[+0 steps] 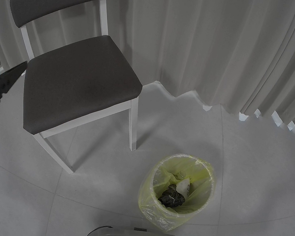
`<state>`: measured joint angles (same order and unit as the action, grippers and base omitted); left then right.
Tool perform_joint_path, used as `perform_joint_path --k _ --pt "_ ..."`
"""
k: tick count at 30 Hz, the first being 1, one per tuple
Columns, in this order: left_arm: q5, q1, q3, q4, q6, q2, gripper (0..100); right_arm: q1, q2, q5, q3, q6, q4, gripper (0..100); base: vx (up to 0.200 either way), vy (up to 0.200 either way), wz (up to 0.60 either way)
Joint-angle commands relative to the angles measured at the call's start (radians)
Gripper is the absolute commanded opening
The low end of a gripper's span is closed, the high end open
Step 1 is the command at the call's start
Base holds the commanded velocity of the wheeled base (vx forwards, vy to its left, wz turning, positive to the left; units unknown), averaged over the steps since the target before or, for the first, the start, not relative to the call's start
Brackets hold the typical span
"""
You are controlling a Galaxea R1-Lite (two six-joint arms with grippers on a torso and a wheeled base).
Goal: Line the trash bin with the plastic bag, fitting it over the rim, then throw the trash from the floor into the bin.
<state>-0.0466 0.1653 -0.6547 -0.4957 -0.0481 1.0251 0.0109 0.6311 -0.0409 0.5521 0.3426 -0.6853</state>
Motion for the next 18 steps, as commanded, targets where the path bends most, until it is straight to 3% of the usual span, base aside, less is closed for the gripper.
perform_joint_path --k 1,7,13,18 --pt "-0.006 0.036 -0.072 0.306 0.013 -0.407 100 0.001 -0.04 0.015 0.038 0.073 -0.091 100 0.0 0.0 0.0" --pt "-0.009 0.033 -0.212 0.339 0.013 -0.362 100 -0.005 0.093 0.018 0.146 0.061 -0.1 100 0.0 0.0 0.0" --pt "-0.009 0.028 -0.27 0.336 0.027 -0.316 100 -0.005 0.233 0.016 0.146 0.026 -0.117 100 0.0 0.0 0.0" --pt "-0.013 -0.003 -0.258 0.189 0.103 -0.204 100 -0.005 0.452 -0.002 0.091 -0.063 -0.289 100 0.0 0.0 0.0"
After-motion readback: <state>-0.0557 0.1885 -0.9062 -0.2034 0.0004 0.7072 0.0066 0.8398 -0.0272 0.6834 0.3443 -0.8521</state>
